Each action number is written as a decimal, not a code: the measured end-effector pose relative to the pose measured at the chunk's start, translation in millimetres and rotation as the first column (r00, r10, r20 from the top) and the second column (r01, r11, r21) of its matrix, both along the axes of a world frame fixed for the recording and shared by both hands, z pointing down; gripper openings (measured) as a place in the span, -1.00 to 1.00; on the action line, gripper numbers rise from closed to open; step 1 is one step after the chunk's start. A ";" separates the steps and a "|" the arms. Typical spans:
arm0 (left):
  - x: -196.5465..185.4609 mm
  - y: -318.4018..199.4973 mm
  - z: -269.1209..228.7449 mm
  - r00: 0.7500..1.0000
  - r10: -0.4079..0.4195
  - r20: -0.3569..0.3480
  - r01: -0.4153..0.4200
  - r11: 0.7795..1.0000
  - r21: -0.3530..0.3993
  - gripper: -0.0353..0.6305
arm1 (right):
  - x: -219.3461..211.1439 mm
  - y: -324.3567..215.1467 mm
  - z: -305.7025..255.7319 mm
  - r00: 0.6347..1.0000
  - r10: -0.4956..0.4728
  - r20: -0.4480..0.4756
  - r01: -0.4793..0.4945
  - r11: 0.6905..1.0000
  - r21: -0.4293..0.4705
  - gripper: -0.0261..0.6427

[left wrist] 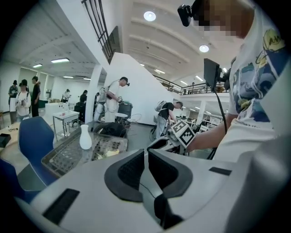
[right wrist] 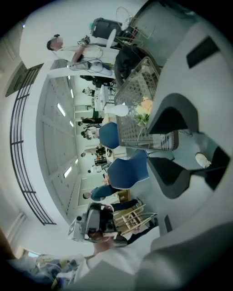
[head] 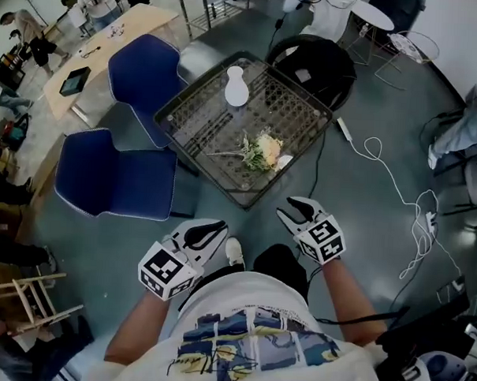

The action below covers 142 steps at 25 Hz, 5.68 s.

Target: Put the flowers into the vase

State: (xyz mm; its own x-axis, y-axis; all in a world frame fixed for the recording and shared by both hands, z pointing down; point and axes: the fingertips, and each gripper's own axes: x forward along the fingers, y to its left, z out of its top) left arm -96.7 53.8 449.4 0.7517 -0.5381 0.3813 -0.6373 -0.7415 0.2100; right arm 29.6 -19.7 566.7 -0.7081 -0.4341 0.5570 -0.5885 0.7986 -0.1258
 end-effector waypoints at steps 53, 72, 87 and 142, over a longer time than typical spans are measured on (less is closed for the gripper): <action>-18.8 -233.4 -24.6 0.837 -0.545 -0.046 0.546 0.838 0.000 -0.75 | -38.1 -443.2 -164.3 0.848 -0.369 -0.380 0.501 0.794 0.345 -0.86; -40.2 -199.9 -21.0 0.719 -0.695 0.005 0.695 0.719 -0.007 -0.75 | -147.3 -502.5 -130.8 0.650 -0.344 -0.678 0.728 0.536 0.426 -0.85; -52.6 -174.9 -25.2 0.706 -0.708 0.030 0.708 0.706 -0.001 -0.75 | -162.8 -459.8 -85.8 0.656 -0.413 -0.632 0.727 0.571 0.382 -0.78; -46.2 95.7 -9.1 0.929 -0.367 -0.055 0.368 0.930 0.015 -0.87 | -131.6 112.8 -95.5 0.802 -0.592 -0.085 0.598 0.790 0.137 -0.89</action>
